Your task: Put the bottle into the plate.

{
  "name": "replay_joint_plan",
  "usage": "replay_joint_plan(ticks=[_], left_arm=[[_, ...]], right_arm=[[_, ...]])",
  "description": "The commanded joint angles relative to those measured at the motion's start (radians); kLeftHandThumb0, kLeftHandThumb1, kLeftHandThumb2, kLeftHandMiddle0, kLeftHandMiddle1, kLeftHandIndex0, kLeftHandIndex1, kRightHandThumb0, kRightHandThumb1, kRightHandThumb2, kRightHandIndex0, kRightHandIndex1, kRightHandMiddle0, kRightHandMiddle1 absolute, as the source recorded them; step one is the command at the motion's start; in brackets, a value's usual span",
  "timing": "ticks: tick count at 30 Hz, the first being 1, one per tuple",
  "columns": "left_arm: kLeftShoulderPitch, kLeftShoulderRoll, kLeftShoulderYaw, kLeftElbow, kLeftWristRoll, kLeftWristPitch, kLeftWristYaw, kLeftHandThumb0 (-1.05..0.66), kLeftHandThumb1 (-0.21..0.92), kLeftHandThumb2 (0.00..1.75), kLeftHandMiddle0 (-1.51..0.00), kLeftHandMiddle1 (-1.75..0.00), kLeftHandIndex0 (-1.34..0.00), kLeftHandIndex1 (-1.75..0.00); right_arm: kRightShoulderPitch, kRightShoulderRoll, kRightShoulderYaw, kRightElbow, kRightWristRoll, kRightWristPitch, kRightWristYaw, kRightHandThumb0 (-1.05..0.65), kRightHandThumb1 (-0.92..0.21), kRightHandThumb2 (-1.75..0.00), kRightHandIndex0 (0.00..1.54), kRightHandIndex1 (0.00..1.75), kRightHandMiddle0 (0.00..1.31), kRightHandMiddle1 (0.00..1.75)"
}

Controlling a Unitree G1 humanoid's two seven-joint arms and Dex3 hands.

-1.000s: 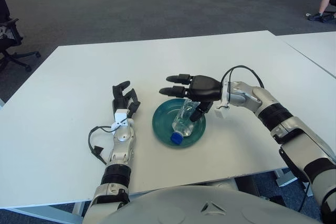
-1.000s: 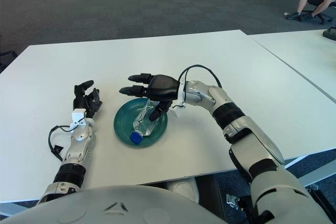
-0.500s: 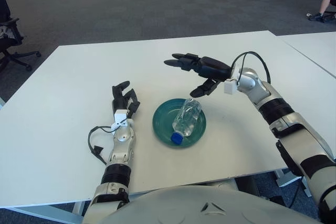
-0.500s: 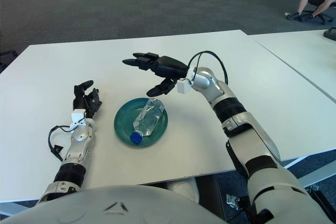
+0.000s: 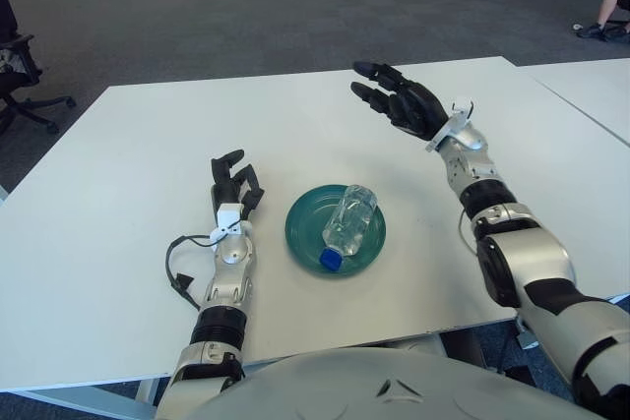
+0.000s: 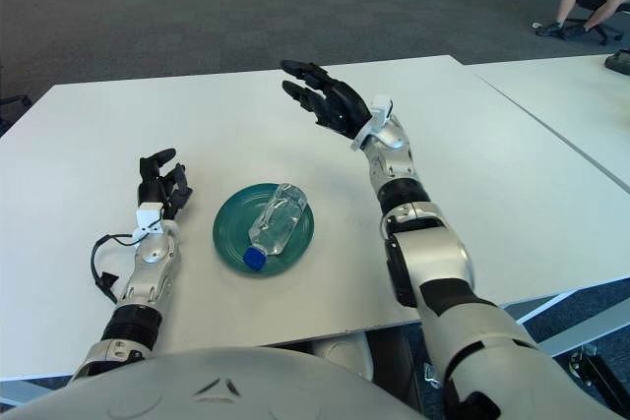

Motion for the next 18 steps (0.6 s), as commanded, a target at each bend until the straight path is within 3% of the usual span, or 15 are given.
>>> replay_joint_plan(ticks=[1,10,18], left_arm=[[-0.004,0.009,-0.002,-0.013,0.007,0.008,0.002,-0.58,0.92,0.76,-0.44,-0.56,-0.15,-1.10],[0.010,0.010,-0.005,-0.027,0.019,0.001,0.008,-0.59,0.92,0.76,-0.45,-0.56,-0.16,-1.11],[0.014,0.011,-0.005,-0.034,0.031,-0.001,0.016,-0.59,0.92,0.77,-0.45,-0.56,-0.15,-1.11]], right_arm=[[0.047,0.046,-0.068,0.043,0.003,-0.003,-0.076,-0.86,-0.92,-0.69,0.24,0.06,0.00,0.68],[0.182,0.147,-0.132,-0.001,-0.048,-0.050,-0.299,-0.74,-0.92,-0.72,0.38,0.11,0.00,0.91],[0.271,0.221,-0.165,-0.054,-0.065,-0.058,-0.416,-0.65,-0.92,-0.58,0.50,0.20,0.01,1.03]])
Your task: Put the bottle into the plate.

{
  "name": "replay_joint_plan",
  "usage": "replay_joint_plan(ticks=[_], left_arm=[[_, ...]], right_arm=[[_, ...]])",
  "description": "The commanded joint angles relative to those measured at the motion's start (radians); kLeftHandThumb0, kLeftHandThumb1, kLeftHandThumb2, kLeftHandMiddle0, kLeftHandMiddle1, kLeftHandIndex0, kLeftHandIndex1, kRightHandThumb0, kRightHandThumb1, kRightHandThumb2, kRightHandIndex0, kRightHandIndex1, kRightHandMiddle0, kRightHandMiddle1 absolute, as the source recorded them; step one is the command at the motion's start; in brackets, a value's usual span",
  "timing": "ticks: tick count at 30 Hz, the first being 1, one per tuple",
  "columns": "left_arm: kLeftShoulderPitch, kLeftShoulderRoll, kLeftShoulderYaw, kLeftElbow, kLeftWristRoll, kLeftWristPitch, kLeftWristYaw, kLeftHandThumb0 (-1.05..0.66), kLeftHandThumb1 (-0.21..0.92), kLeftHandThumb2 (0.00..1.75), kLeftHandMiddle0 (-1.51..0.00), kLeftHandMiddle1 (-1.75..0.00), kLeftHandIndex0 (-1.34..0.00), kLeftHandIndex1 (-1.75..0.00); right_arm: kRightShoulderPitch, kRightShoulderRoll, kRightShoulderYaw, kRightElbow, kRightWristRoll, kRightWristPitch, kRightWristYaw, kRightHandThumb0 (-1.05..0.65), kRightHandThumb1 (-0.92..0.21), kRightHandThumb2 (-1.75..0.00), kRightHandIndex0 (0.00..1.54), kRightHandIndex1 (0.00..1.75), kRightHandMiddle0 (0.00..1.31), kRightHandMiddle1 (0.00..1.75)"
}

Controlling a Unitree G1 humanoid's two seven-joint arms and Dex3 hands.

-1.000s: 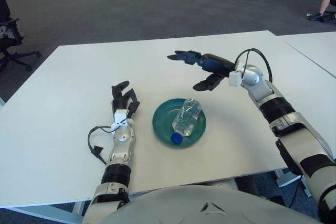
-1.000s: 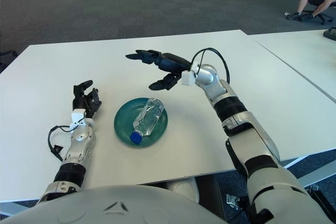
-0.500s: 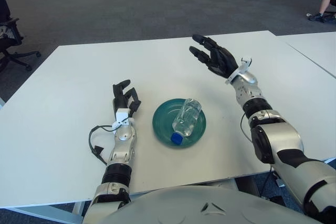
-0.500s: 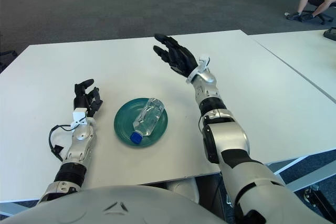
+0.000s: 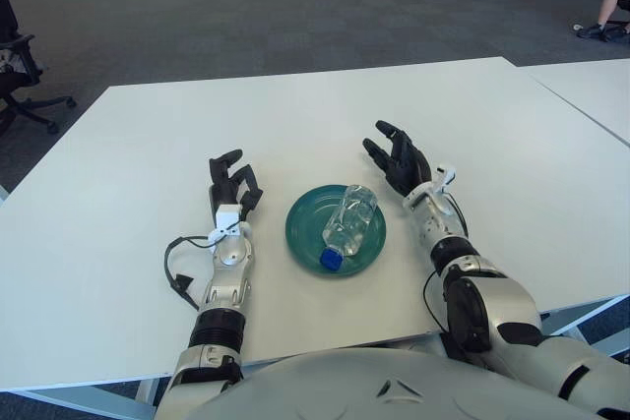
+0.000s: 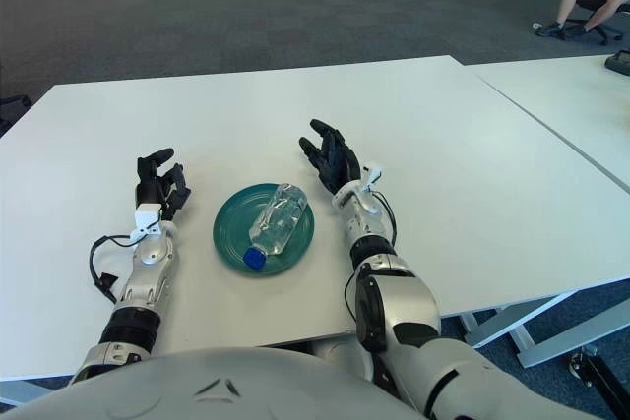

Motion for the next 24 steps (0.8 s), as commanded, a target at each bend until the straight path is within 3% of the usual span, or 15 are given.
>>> replay_joint_plan(ticks=[1,3,12,18,24], left_arm=[[0.000,0.009,-0.004,-0.015,0.015,-0.001,0.010,-0.59,0.92,0.77,-0.45,-0.56,-0.15,-1.11],[0.001,0.009,-0.005,-0.018,0.017,-0.001,0.010,-0.59,0.92,0.78,-0.45,-0.56,-0.15,-1.11],[-0.001,0.013,-0.002,-0.022,0.013,0.003,0.002,-0.60,0.92,0.79,-0.46,-0.56,-0.15,-1.11],[0.001,0.014,0.000,-0.026,0.012,0.004,0.000,-0.59,0.92,0.79,-0.45,-0.56,-0.14,-1.11],[0.004,0.019,0.002,-0.036,0.012,0.012,-0.002,-0.59,0.92,0.80,-0.45,-0.56,-0.14,-1.10]], right_arm=[[0.013,0.027,-0.009,-0.041,-0.020,-0.020,-0.039,-0.64,-0.92,-0.56,0.51,0.22,0.02,1.04],[0.026,0.035,-0.010,-0.049,-0.033,-0.026,-0.052,-0.63,-0.92,-0.54,0.52,0.23,0.03,1.04],[0.044,0.036,-0.021,-0.033,-0.069,-0.038,-0.079,-0.56,-0.88,-0.54,0.43,0.61,0.12,1.07],[0.072,0.030,-0.016,-0.036,-0.095,-0.075,-0.075,-0.55,-0.84,-0.61,0.41,0.69,0.15,1.10],[0.157,0.025,0.017,-0.094,-0.150,-0.155,-0.069,-0.57,-0.85,-0.63,0.38,0.69,0.14,1.11]])
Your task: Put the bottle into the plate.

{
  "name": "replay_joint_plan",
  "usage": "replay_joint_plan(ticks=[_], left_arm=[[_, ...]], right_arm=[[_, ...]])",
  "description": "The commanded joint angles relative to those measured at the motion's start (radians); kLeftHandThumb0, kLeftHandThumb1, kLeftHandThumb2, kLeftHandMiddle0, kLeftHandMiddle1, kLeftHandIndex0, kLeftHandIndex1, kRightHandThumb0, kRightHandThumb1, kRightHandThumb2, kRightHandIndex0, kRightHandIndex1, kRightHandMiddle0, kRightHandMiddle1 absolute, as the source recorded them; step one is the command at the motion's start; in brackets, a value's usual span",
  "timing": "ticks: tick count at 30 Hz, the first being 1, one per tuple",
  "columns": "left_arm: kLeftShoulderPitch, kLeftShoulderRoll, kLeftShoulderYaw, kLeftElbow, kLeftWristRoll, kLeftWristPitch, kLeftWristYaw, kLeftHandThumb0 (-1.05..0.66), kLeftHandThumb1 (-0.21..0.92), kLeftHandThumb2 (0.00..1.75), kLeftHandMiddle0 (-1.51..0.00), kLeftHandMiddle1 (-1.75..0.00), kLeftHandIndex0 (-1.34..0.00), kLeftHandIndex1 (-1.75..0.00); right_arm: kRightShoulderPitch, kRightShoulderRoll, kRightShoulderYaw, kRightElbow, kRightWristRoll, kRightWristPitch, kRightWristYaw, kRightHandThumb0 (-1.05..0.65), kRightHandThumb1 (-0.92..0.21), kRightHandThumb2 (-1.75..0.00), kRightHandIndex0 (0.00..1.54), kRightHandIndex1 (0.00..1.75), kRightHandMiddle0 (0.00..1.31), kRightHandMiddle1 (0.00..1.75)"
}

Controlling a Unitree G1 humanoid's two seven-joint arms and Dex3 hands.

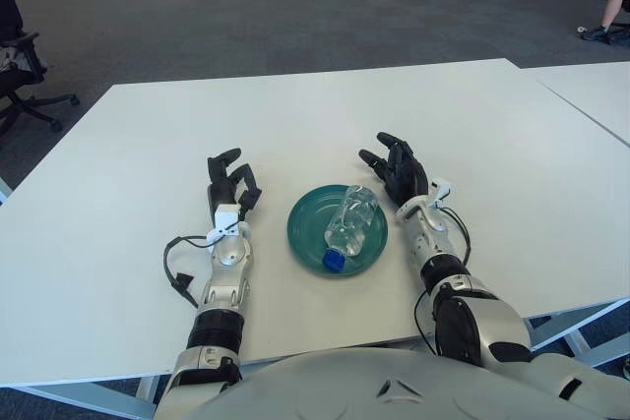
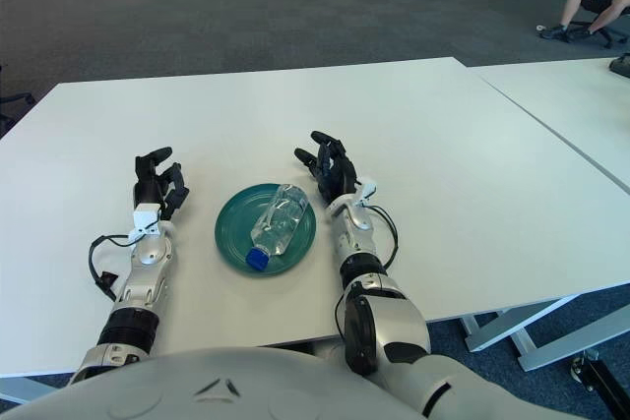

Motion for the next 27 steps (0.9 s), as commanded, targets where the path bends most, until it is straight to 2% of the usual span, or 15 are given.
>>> replay_joint_plan(ticks=[1,4,9,12,16,21,27], left_arm=[[-0.003,0.012,0.000,-0.015,0.003,0.009,-0.003,-0.59,0.92,0.80,-0.45,-0.56,-0.14,-1.10],[-0.005,0.016,0.001,-0.014,0.000,0.009,-0.007,-0.59,0.92,0.80,-0.45,-0.56,-0.14,-1.11],[-0.006,0.020,0.002,-0.011,-0.002,0.003,-0.012,-0.60,0.92,0.80,-0.46,-0.56,-0.14,-1.11],[-0.006,0.021,0.002,-0.011,-0.002,0.002,-0.014,-0.60,0.92,0.80,-0.46,-0.57,-0.14,-1.11],[-0.005,0.023,0.001,-0.010,0.001,0.000,-0.016,-0.60,0.92,0.80,-0.46,-0.57,-0.14,-1.11],[-0.005,0.026,0.001,-0.011,0.000,0.000,-0.017,-0.59,0.92,0.80,-0.46,-0.57,-0.13,-1.11],[-0.006,0.029,0.003,-0.007,-0.004,0.000,-0.019,-0.59,0.92,0.81,-0.45,-0.57,-0.13,-1.11]], right_arm=[[0.062,-0.011,0.013,-0.010,-0.036,-0.025,-0.009,-0.57,-0.85,-0.63,0.38,0.69,0.15,1.11],[0.071,-0.014,0.023,-0.005,-0.064,-0.059,-0.031,-0.57,-0.86,-0.63,0.38,0.69,0.16,1.13],[0.051,-0.038,0.033,0.100,-0.132,-0.214,-0.078,-0.57,-0.85,-0.67,0.38,0.70,0.19,1.16],[0.044,-0.040,0.036,0.125,-0.160,-0.258,-0.109,-0.58,-0.86,-0.67,0.38,0.71,0.20,1.18],[0.048,-0.080,0.085,0.158,-0.296,-0.367,-0.264,-0.58,-0.90,-0.65,0.35,0.70,0.20,1.17],[0.048,-0.121,0.124,0.172,-0.404,-0.416,-0.399,-0.57,-0.92,-0.64,0.32,0.70,0.17,1.15],[0.045,-0.155,0.189,0.179,-0.522,-0.429,-0.561,-0.58,-0.92,-0.67,0.28,0.69,0.12,1.11]])
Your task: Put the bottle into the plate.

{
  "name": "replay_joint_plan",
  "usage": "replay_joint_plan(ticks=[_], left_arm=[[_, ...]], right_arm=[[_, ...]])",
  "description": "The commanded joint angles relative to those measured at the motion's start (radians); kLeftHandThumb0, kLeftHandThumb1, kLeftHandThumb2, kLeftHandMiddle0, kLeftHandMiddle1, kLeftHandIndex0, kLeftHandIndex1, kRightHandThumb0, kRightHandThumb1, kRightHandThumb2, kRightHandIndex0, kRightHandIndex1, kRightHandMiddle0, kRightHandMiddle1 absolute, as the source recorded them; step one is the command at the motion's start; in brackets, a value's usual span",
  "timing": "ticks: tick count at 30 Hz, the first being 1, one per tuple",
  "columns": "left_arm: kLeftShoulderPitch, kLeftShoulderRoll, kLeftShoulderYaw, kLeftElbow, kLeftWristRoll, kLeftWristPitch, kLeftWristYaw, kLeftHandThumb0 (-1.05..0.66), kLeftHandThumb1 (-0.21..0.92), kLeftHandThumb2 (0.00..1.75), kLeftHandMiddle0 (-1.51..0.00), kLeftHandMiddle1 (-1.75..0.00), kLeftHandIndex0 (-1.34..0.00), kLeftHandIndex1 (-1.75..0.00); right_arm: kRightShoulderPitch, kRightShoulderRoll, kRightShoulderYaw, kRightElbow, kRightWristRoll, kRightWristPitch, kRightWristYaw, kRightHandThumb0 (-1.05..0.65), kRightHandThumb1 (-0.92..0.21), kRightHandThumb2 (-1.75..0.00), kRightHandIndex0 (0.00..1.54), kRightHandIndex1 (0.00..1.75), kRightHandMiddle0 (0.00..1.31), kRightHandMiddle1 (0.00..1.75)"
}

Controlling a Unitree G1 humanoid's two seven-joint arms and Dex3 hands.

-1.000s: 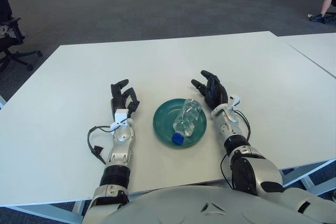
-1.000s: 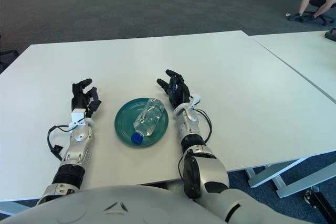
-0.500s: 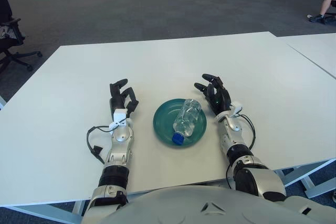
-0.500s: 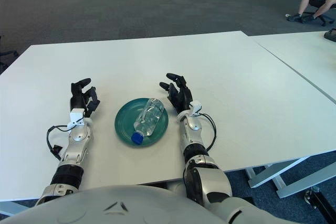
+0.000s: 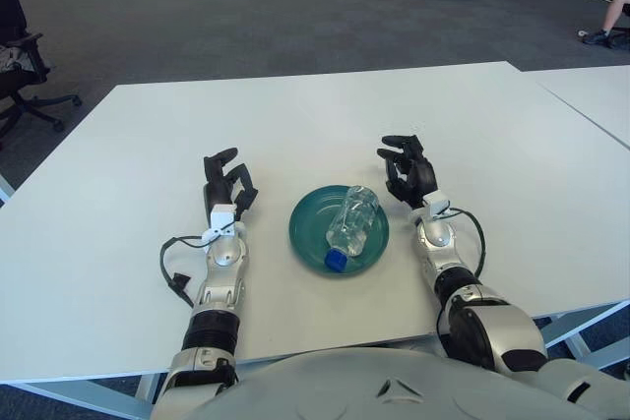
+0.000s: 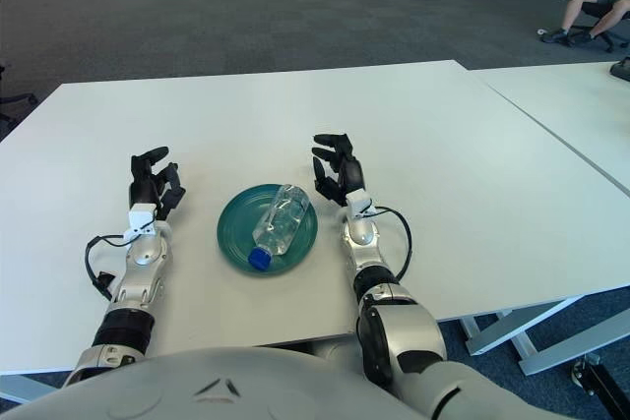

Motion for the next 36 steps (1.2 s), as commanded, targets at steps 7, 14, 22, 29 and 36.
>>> replay_joint_plan(ticks=[7,14,22,29,36], left_arm=[[-0.009,0.018,-0.005,0.005,0.003,-0.016,-0.012,-0.61,0.92,0.81,-0.45,-0.57,-0.13,-1.11],[-0.011,0.019,-0.004,0.007,-0.002,-0.014,-0.021,-0.61,0.92,0.81,-0.44,-0.57,-0.12,-1.12],[-0.021,0.018,-0.003,0.015,-0.001,-0.017,-0.021,-0.61,0.92,0.81,-0.45,-0.58,-0.12,-1.12],[-0.025,0.019,-0.002,0.017,-0.002,-0.017,-0.022,-0.60,0.92,0.81,-0.45,-0.58,-0.12,-1.12],[-0.031,0.020,-0.001,0.024,-0.003,-0.016,-0.024,-0.60,0.92,0.81,-0.45,-0.59,-0.13,-1.12]], right_arm=[[0.044,-0.041,0.071,0.048,-0.102,-0.021,-0.134,-0.60,-0.92,-0.70,0.25,0.65,0.07,1.10],[0.041,-0.032,0.073,0.056,-0.061,-0.014,-0.094,-0.60,-0.92,-0.71,0.24,0.64,0.05,1.10],[0.040,-0.023,0.058,0.047,-0.024,-0.003,-0.052,-0.59,-0.92,-0.71,0.25,0.63,0.07,1.11],[0.041,-0.018,0.049,0.042,0.006,0.013,-0.015,-0.58,-0.92,-0.72,0.25,0.62,0.07,1.10],[0.038,-0.012,0.035,0.040,0.042,0.039,0.037,-0.58,-0.92,-0.75,0.26,0.56,0.05,1.09]])
